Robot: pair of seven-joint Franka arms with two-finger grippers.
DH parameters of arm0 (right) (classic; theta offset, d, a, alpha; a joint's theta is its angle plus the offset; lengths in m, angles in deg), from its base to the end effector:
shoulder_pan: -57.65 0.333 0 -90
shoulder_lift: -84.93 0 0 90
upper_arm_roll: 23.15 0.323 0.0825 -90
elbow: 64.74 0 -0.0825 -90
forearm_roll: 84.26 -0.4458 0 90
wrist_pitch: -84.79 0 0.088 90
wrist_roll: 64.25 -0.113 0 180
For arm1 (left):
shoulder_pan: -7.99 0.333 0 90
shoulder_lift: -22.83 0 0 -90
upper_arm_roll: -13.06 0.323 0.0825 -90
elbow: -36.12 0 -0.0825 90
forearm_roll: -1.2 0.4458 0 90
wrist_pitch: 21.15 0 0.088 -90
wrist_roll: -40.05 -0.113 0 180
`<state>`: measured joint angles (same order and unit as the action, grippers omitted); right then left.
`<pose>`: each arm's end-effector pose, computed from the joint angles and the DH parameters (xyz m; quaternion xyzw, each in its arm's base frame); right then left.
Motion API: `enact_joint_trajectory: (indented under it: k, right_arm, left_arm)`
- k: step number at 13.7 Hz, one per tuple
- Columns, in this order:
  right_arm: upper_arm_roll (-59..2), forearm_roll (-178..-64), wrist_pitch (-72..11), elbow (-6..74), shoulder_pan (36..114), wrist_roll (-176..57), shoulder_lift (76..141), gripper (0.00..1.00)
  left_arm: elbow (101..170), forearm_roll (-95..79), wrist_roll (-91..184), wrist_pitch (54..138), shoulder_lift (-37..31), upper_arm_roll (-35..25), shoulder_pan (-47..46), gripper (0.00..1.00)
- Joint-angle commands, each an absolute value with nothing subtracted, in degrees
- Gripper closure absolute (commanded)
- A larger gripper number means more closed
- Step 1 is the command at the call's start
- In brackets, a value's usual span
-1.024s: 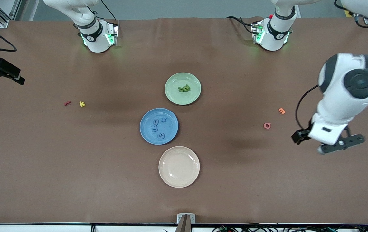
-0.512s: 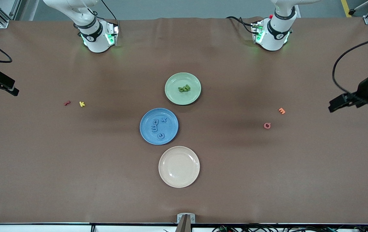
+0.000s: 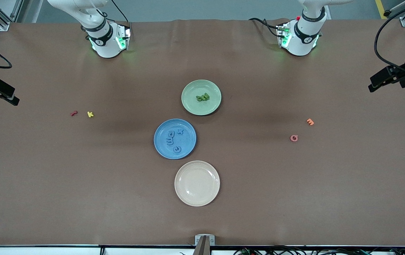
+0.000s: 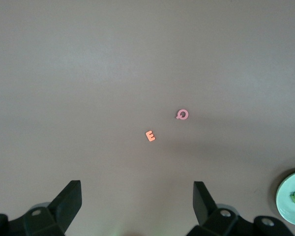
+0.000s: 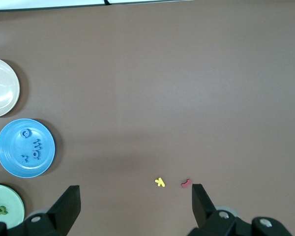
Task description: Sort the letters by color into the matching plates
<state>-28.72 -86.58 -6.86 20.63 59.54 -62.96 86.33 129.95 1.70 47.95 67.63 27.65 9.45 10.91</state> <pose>0.6271 -0.0351 0.6564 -0.9987 0.0205 -0.0434 0.0172 0.5869 -0.0076 0.6385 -0.9980 -0.0631 0.0016 0.0071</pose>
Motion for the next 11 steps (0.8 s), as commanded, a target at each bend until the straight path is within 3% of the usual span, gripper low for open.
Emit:
enact_joint_trajectory:
  k: [1,11]
  right_arm:
    - [-28.24,-85.66,-6.09,18.93,59.06,-62.85,86.95,0.0]
    - [-28.33,-85.66,-6.0,17.52,59.06,-62.76,86.95,0.0]
  left_arm:
    - [132.0,1.64,46.65,66.83,30.21,8.41,10.63,0.0]
    - [130.34,2.0,46.47,65.25,30.74,6.03,10.45,0.0]
